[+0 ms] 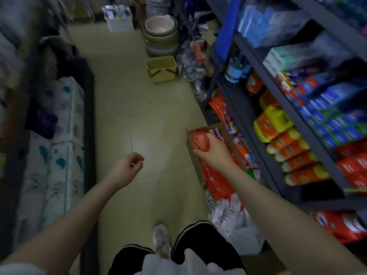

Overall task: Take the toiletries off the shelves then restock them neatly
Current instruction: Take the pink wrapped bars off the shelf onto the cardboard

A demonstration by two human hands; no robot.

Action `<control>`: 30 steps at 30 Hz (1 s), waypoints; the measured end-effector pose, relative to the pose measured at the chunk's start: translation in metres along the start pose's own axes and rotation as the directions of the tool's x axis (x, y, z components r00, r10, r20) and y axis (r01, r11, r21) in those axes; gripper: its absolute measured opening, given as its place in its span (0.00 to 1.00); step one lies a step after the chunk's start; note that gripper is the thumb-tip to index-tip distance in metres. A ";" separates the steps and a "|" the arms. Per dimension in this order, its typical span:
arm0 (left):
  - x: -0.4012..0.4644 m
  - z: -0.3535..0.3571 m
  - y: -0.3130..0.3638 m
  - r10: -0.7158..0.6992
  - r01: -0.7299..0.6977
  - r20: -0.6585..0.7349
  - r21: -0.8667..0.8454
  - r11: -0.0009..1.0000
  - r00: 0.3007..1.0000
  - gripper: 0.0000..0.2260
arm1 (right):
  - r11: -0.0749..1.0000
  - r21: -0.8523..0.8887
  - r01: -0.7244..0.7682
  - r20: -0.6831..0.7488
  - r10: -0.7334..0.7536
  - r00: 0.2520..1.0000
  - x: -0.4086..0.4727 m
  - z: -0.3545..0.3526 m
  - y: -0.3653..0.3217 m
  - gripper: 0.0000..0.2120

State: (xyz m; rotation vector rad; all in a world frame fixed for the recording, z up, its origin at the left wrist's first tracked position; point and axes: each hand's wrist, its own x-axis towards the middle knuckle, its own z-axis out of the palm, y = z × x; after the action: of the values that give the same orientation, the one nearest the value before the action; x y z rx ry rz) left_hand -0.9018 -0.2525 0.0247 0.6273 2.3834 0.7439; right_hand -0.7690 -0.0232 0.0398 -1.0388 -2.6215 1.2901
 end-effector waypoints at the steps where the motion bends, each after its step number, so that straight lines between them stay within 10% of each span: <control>1: 0.017 -0.015 0.006 0.021 -0.021 -0.015 -0.007 1.000 1.000 0.06 | 1.000 -0.014 -0.011 0.007 0.011 1.000 0.021 0.003 -0.004 0.20; 30: 0.699 -0.321 0.066 0.013 -0.014 0.011 0.190 0.982 1.000 0.11 | 0.994 -0.088 0.059 0.076 -0.053 0.996 0.753 -0.024 -0.234 0.21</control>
State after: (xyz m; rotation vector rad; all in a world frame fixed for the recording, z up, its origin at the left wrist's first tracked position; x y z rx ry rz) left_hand -1.5992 0.0790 0.0305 0.7234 2.4619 0.5211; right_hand -1.4735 0.3316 0.0389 -0.9389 -2.7658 1.2313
